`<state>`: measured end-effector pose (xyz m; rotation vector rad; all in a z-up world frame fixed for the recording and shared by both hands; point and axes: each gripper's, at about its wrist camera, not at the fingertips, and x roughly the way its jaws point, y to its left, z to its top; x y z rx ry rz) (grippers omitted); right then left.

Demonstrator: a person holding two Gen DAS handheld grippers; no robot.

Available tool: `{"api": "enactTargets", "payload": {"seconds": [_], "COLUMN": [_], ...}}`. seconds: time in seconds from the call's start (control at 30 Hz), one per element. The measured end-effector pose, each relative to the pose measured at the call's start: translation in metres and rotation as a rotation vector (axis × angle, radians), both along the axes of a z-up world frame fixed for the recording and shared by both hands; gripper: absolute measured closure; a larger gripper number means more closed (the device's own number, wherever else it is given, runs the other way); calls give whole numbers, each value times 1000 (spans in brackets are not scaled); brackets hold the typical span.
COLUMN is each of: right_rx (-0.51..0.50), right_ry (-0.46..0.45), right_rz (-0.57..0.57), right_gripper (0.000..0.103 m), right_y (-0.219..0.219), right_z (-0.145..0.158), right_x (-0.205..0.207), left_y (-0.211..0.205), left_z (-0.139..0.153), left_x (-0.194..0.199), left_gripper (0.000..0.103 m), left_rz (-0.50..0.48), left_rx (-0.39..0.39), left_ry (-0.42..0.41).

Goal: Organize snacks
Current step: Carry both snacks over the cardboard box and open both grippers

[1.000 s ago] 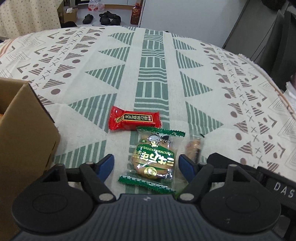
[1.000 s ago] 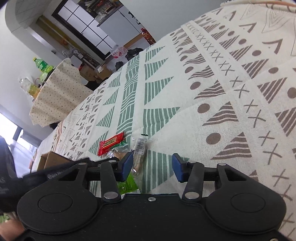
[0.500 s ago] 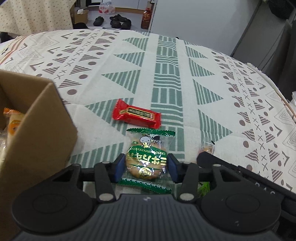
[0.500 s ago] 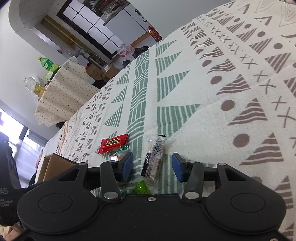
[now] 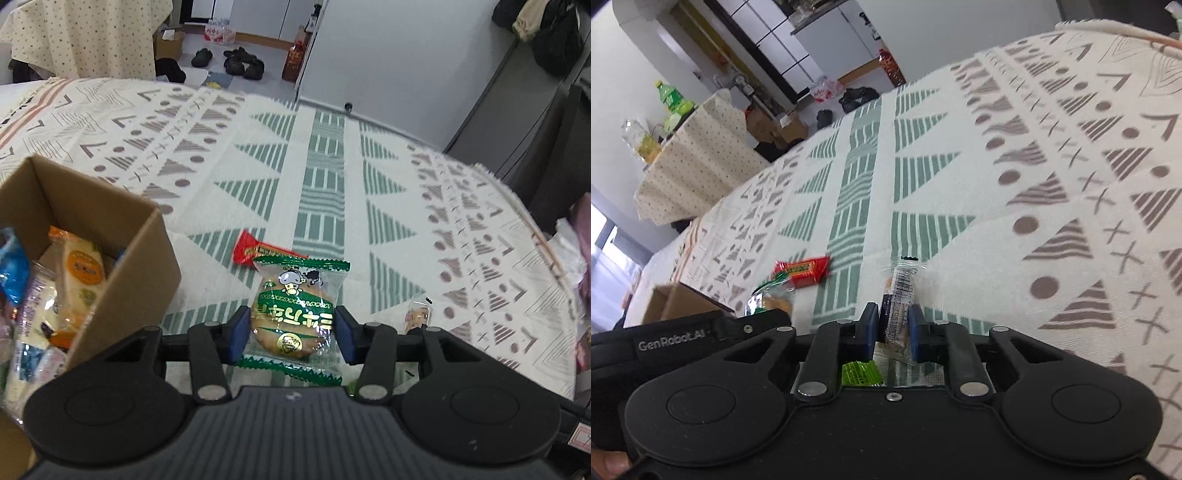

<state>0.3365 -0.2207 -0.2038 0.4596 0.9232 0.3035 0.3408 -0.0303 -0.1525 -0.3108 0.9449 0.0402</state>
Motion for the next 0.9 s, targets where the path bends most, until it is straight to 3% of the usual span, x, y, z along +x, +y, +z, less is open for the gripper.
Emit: {"api": "enactTargets", "payload": {"seconds": [0.47,0.9], "right_rx": [-34,-74], "right_ry": [-101,-184], "right_rz": [-7,37], "right_gripper": [85,85], "right_y": [30,87], "right_z": [69,115], "right_x": [-26,-52], "left_y": [42,107], "left_z": [57,84], "left_x": [-34,-61], "left_gripper": [55,55], "left_rz": [62,160], "left_rx": [-62,-114], "left_ry": [-131,-197]}}
